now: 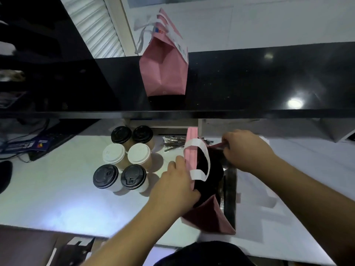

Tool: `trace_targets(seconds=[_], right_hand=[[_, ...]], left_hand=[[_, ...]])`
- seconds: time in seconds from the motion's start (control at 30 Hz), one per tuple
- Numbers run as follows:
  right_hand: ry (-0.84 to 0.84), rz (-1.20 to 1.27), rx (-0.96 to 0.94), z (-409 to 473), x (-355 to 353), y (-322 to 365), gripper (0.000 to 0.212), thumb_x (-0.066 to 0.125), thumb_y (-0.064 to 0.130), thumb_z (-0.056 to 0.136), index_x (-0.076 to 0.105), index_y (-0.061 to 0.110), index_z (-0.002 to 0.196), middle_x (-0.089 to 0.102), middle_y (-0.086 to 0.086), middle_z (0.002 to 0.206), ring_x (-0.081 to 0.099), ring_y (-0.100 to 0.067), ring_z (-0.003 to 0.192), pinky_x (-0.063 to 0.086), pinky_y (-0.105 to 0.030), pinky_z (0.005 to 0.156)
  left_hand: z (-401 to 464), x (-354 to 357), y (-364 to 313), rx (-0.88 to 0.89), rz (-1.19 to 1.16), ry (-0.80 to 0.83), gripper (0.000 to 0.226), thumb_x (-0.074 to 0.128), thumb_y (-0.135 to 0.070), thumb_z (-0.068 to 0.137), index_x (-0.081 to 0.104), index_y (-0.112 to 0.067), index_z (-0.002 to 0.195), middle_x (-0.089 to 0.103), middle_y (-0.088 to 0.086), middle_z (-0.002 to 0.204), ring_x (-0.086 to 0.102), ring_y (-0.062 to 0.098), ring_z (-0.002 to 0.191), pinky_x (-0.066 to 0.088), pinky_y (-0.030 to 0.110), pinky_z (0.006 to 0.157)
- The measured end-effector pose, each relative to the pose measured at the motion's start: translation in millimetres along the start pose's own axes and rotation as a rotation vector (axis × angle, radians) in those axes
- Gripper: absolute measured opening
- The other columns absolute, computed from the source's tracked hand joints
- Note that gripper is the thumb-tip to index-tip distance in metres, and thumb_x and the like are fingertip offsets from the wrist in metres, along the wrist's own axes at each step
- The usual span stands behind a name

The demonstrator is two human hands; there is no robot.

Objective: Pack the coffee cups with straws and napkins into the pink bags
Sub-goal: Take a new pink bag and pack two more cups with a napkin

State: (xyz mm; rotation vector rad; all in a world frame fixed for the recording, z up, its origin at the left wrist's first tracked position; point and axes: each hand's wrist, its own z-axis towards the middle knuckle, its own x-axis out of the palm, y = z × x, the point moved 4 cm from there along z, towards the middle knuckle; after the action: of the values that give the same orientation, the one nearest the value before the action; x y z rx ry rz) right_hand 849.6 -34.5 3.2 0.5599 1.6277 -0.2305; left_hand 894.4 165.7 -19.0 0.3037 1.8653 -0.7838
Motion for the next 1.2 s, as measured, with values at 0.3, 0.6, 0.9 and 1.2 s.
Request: trace_targets(seconds=[0.3, 0.6, 0.9, 1.2], right_hand=[[-0.062, 0.105, 0.168, -29.7, -0.3, -45.2, 0.019, 0.054, 0.02, 0.097, 0.071, 0.021, 0.09, 0.066, 0.002, 0.076, 0.059, -0.016, 0.067, 0.051, -0.032, 0.061], [-0.089, 0.236, 0.273, -96.3, 21.1, -59.5, 0.021, 0.054, 0.033, 0.098, 0.066, 0.029, 0.081, 0.064, 0.008, 0.068, 0.057, -0.009, 0.059, 0.053, -0.034, 0.055], [-0.013, 0.329, 0.322, -127.7, 28.9, -57.6, 0.026, 0.051, 0.033, 0.097, 0.064, 0.029, 0.074, 0.065, 0.009, 0.064, 0.059, -0.011, 0.055, 0.053, -0.03, 0.054], [-0.031, 0.609, 0.397, -41.1, 54.6, -111.2, 0.022, 0.053, 0.025, 0.098, 0.075, 0.025, 0.093, 0.076, 0.014, 0.091, 0.068, -0.01, 0.081, 0.058, -0.036, 0.077]], left_hand=[[24.7, -38.4, 33.1, 0.004, -0.173, -0.118, 0.028, 0.068, -0.035, 0.088, 0.06, -0.038, 0.114, 0.067, -0.024, 0.089, 0.065, -0.005, 0.08, 0.054, 0.022, 0.067], [59.4, -45.7, 51.4, 0.025, -0.521, -0.048, 0.014, 0.071, -0.03, 0.099, 0.077, -0.037, 0.089, 0.079, -0.011, 0.083, 0.072, 0.004, 0.072, 0.053, 0.032, 0.07], [83.2, -32.1, 66.5, 0.039, -0.888, 0.147, 0.017, 0.069, -0.017, 0.099, 0.082, -0.026, 0.103, 0.081, 0.011, 0.103, 0.077, 0.026, 0.096, 0.053, 0.04, 0.091], [102.6, -4.6, 65.4, 0.01, -1.014, 0.1, 0.04, 0.069, -0.057, 0.082, 0.08, -0.034, 0.113, 0.08, -0.001, 0.114, 0.074, 0.014, 0.109, 0.053, 0.04, 0.1]])
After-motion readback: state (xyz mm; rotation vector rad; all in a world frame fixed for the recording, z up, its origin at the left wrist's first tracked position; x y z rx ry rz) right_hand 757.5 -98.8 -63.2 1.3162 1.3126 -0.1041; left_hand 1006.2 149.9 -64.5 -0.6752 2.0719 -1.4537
